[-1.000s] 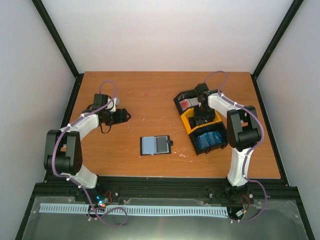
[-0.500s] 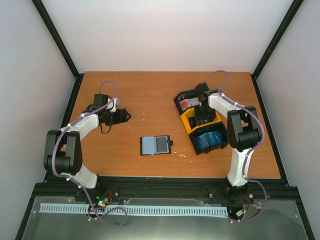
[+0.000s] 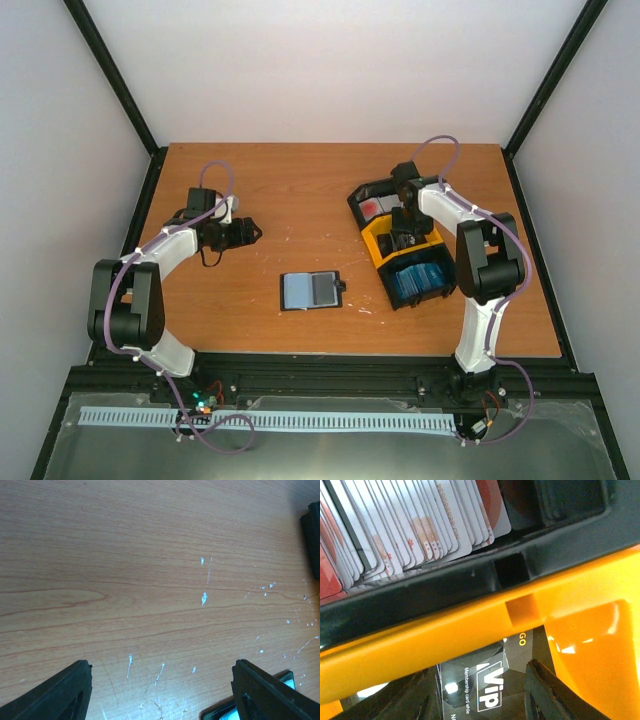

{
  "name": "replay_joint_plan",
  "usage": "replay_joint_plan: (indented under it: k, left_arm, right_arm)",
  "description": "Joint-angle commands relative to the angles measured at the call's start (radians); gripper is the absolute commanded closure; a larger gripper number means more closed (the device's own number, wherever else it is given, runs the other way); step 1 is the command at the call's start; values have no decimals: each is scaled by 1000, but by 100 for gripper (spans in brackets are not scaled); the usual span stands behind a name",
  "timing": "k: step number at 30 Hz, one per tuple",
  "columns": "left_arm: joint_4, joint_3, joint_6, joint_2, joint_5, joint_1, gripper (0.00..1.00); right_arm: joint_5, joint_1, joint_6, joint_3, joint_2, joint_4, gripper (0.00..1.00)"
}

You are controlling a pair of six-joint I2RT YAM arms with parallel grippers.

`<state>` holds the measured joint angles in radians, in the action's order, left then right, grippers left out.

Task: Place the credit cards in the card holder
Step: Pick up the credit card from the storage box.

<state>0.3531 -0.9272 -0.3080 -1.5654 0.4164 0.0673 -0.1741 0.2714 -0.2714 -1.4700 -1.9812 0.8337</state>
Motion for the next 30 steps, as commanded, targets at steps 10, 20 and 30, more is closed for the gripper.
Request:
replay_joint_plan:
  k: [10,20,30]
  left_arm:
    - [4,-35,25,0,8,-4,23]
    - [8,-31,28,4,7,-4,22]
    - [5,-30,27,1,7,-4,22]
  right_arm:
    - [-8,-7,-6,-49,-46,7,48]
    - [-74,-10,-38,-95,-87,74,61]
    - [-112,-20,-44,-105,-31,106,61]
